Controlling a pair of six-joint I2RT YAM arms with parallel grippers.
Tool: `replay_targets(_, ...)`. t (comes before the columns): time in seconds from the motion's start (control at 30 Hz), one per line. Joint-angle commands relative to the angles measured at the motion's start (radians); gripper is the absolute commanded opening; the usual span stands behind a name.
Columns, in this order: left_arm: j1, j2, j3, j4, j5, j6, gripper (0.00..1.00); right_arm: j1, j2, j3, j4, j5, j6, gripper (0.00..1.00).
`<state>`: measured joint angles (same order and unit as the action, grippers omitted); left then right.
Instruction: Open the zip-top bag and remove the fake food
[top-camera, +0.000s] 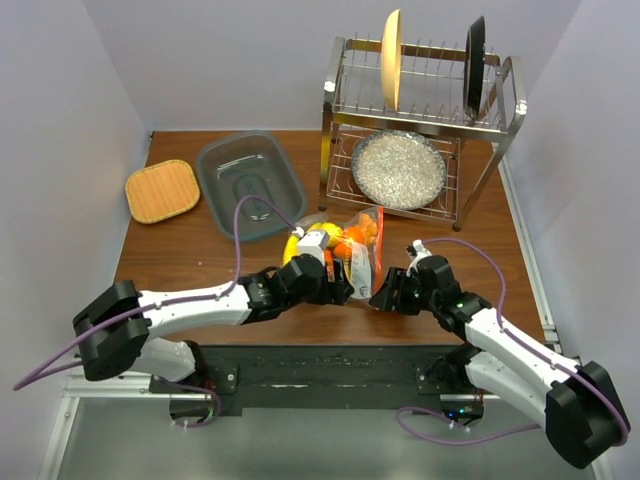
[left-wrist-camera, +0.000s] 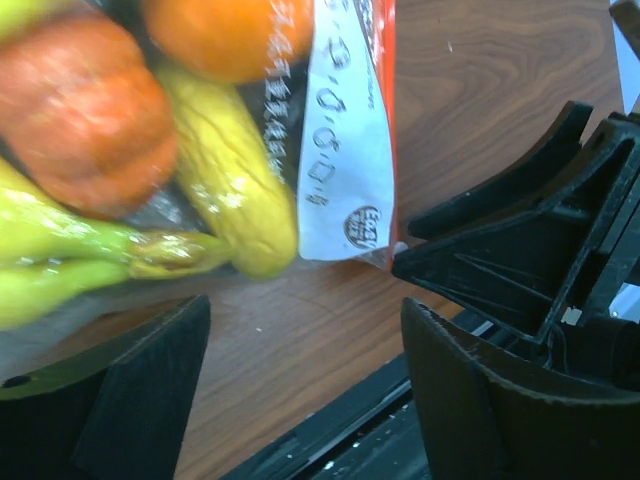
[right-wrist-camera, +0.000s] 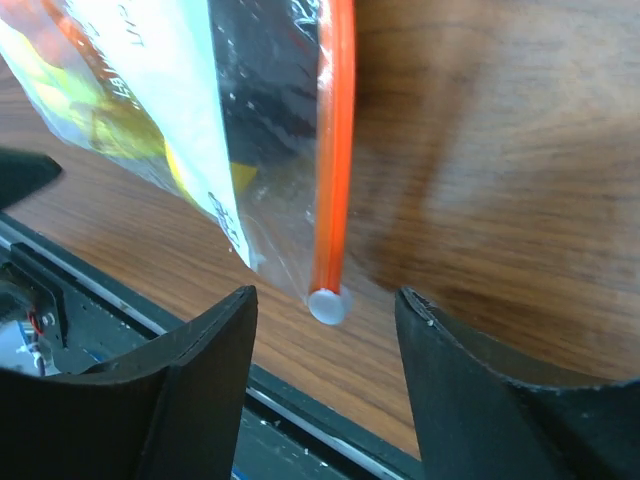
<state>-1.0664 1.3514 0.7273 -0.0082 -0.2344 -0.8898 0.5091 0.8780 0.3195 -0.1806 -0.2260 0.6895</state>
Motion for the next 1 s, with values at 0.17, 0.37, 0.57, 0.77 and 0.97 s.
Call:
replay_targets(0.17,-0.072,0.109,-0.005,0.168,-0.006,-0.084,0.69,-0.003,-0.037,-0.039,0.075,0.039,0.053,0.48)
replay_targets(0.37,-0.084,0.181,0.007,0.241,0.000,-0.118,0.63,-0.003,0.029,-0.034,0.147,0.021,0.070,0.42)
replay_targets(0.57,-0.086,0.239,-0.009,0.310,0.007,-0.178,0.63,-0.003,0.085,-0.036,0.216,-0.004,0.084,0.38)
replay_targets(0.77,-0.086,0.279,-0.028,0.338,-0.026,-0.233,0.62,-0.004,0.110,-0.042,0.263,-0.079,0.126,0.24)
replay_targets(0.97,-0.064,0.292,-0.037,0.326,-0.060,-0.248,0.58,-0.003,0.026,-0.046,0.184,-0.055,0.116,0.24)
